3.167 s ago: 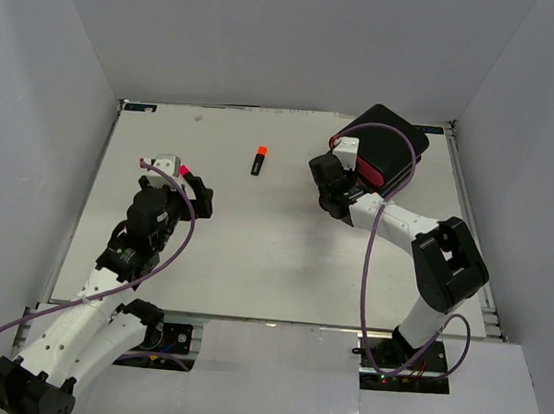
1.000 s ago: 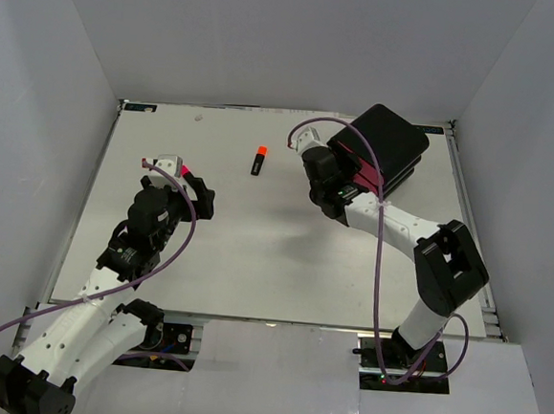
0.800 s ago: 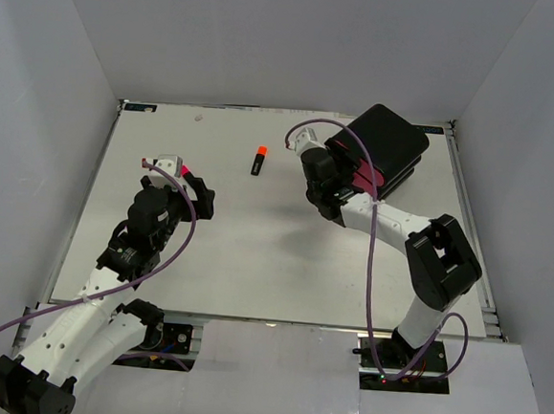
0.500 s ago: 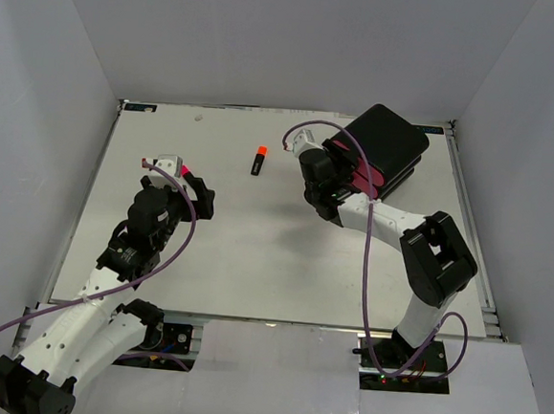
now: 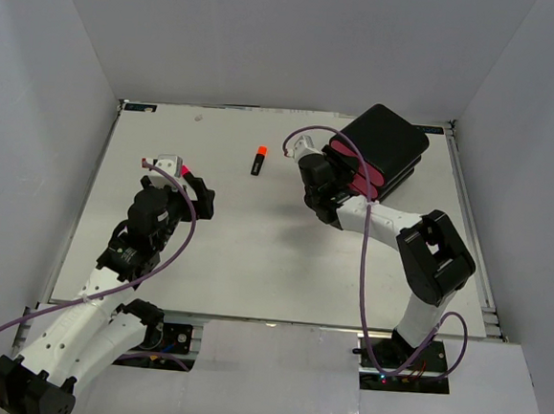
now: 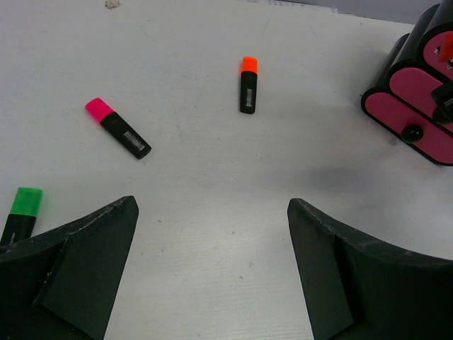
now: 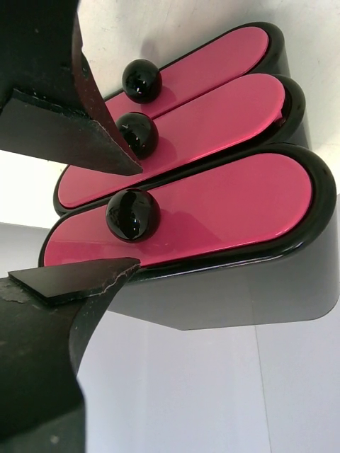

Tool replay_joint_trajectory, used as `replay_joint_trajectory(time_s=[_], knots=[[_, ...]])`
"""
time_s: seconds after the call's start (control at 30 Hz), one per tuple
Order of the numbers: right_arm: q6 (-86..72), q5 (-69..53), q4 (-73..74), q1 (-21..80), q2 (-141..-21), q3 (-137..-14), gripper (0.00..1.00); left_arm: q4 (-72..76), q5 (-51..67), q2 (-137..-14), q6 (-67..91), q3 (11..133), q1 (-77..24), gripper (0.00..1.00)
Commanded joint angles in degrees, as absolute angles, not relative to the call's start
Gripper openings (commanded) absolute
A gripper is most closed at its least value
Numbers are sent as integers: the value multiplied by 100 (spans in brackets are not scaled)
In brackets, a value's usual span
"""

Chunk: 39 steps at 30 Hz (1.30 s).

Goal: Sort the stationery into containers
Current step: Open the drawer in the storage box.

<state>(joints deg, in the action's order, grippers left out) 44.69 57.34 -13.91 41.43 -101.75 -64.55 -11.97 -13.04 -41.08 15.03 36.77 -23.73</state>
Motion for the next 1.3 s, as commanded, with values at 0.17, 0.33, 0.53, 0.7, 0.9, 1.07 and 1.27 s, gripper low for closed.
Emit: replay_joint_trajectory(time_s=[0.17,0.33,0.53,0.7,0.9,1.07,1.27], knots=[[4447,5933,-1679,4166,-10301,-6460,55,-1125,-1266,-4060,1477,3647,-2347,98],[4430,5985,-1688,4166,-10336,-6451,53,-1125,-1274,-4052,1468,3639,-2347,98],[4412,6029,-1749,4122,-10327,-6469,49,-1116,-1266,-4060,1477,3647,-2347,98],[4421,6064,-1802,4104,-10301,-6460,44,-1116,-1248,-4061,1468,3647,-2347,98],[4377,6091,-1828,4104,-10204,-6372,20,-1107,-1239,-4069,1476,3647,-2347,98],[4307,6082,-1819,4140,-10081,-6267,20,-1107,-1239,-4052,1476,3647,-2347,98],[4167,6100,-1635,4403,-9862,-6196,19,-1116,-1230,-4052,1476,3647,-2347,98]])
